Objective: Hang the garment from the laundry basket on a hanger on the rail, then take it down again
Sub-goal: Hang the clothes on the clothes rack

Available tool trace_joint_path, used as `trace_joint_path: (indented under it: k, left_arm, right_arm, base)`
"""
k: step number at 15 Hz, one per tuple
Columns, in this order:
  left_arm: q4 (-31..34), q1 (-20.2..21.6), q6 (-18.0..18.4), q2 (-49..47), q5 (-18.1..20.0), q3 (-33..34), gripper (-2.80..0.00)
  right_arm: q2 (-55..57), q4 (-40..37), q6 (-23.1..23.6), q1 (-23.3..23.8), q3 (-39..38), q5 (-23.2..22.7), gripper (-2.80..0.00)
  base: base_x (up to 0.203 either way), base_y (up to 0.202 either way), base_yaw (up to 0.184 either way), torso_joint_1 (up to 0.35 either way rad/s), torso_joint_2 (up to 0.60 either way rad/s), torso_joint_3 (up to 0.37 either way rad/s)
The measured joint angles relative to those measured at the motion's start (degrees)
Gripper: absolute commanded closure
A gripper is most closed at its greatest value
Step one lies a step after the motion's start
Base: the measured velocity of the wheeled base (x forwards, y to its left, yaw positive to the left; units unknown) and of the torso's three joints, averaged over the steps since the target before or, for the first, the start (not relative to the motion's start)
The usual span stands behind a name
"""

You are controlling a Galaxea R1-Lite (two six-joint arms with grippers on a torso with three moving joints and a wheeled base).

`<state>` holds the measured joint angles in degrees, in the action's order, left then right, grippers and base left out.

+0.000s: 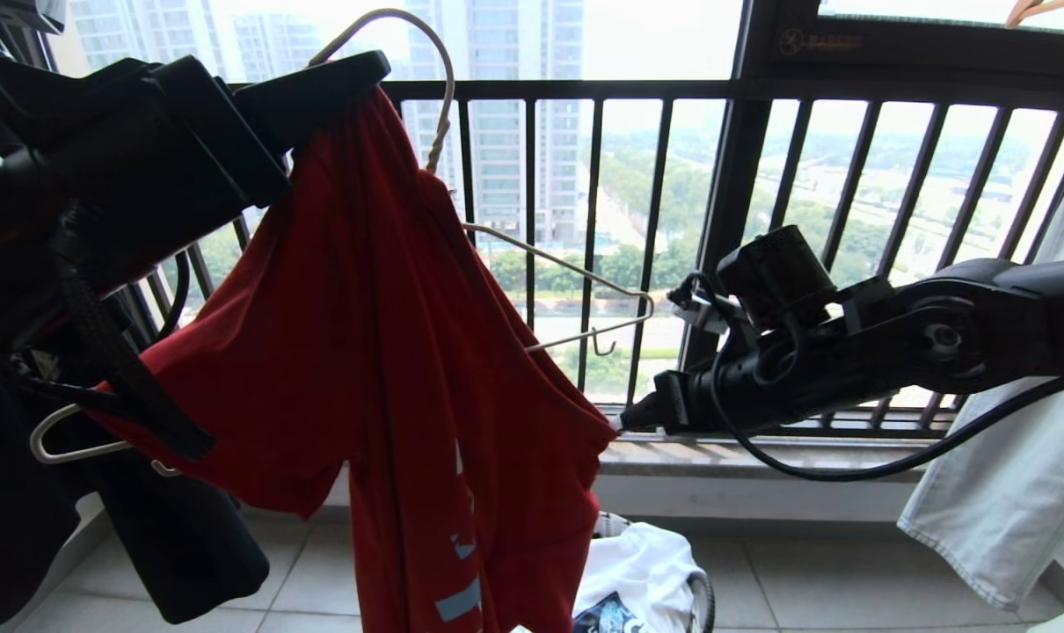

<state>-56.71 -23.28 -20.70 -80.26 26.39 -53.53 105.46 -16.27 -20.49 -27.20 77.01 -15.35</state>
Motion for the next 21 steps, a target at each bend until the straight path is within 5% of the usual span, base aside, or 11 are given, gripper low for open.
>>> trace_joint_path:
  k: [9,13,14,17,21]
  left_arm:
    - [0.02,0.07,0.0,0.06,0.0,0.0,0.0]
    - [-0.01,0.09,0.0,0.06,0.02,0.0,0.0]
    - [0.04,0.07,0.0,0.06,0.01,0.0,0.0]
    - [0.05,0.09,-0.11,0.05,0.02,0.01,0.0]
    - [0.1,0.02,-0.2,0.0,0.1,0.11,0.0]
  right_arm:
    - [-1.28,9.66,-9.39,-0.46,-2.79,-2.94,-2.8]
    - [-1.43,10.39,-8.2,-1.24,-3.6,-3.24,-2.8]
    - [-1.64,9.33,-6.24,-1.08,-3.72,-3.23,0.0]
    - [-4.11,2.66,3.02,0.62,-3.91,-3.3,0.0]
    - [-8.37,1.95,7.59,3.26,-3.78,-4.15,0.0]
  base:
    - [0.0,0.0,0.0,0.0,0.0,0.0]
    - [0.0,0.0,0.0,0.0,0.0,0.0]
    - [0.0,0.0,0.0,0.0,0.0,0.0]
    - [0.0,0.0,0.0,0.0,0.0,0.0]
    - [0.0,0.0,0.0,0.0,0.0,0.0]
